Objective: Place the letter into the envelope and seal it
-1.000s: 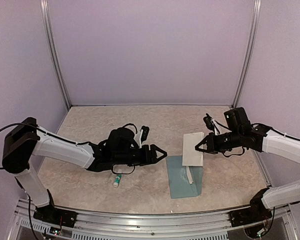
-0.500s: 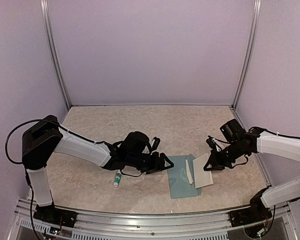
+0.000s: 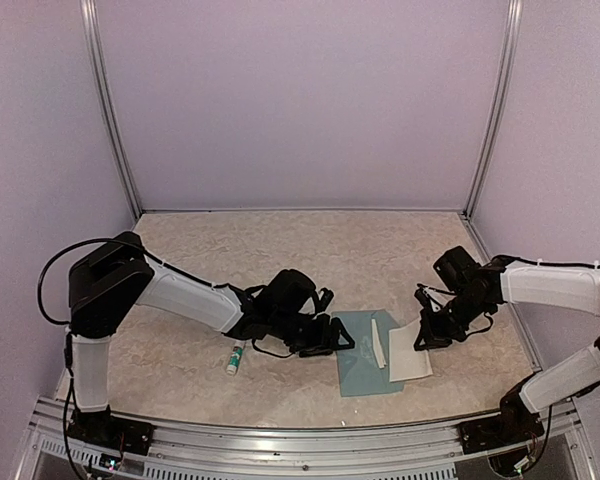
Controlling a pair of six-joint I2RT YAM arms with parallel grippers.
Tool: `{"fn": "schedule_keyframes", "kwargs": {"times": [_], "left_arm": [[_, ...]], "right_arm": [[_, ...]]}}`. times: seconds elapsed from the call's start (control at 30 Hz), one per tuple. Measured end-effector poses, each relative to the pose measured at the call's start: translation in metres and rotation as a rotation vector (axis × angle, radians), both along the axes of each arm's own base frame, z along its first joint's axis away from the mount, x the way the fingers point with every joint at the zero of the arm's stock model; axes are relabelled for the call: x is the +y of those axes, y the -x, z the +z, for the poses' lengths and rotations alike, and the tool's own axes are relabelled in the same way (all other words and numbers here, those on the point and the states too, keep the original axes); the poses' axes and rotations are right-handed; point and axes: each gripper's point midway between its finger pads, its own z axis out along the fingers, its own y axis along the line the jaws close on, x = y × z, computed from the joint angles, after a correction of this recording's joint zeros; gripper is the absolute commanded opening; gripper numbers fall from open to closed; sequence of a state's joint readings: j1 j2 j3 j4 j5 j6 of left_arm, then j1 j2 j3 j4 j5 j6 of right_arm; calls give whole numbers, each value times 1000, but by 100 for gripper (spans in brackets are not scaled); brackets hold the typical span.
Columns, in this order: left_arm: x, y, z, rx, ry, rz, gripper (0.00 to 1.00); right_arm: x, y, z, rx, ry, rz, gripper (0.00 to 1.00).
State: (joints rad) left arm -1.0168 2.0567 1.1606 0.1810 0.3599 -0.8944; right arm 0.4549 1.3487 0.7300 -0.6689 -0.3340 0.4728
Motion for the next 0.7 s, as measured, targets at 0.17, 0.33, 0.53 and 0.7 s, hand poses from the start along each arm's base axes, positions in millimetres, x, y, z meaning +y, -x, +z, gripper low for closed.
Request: {"fn": "schedule_keyframes", "kwargs": {"times": [0.17, 0.33, 0.53, 0.7], "left_arm": [[-6, 0, 0, 5, 10, -19, 65], [-8, 1, 1, 7, 14, -27, 65], [-8, 1, 1, 9, 16, -31, 65], [-9, 1, 1, 12, 19, -35, 65]], "right_arm": [[0, 1, -9, 28, 13, 5, 0], [2, 1, -14, 44, 9, 8, 0], [10, -2, -20, 62, -24, 13, 0], [19, -3, -23, 72, -55, 19, 0]]}}
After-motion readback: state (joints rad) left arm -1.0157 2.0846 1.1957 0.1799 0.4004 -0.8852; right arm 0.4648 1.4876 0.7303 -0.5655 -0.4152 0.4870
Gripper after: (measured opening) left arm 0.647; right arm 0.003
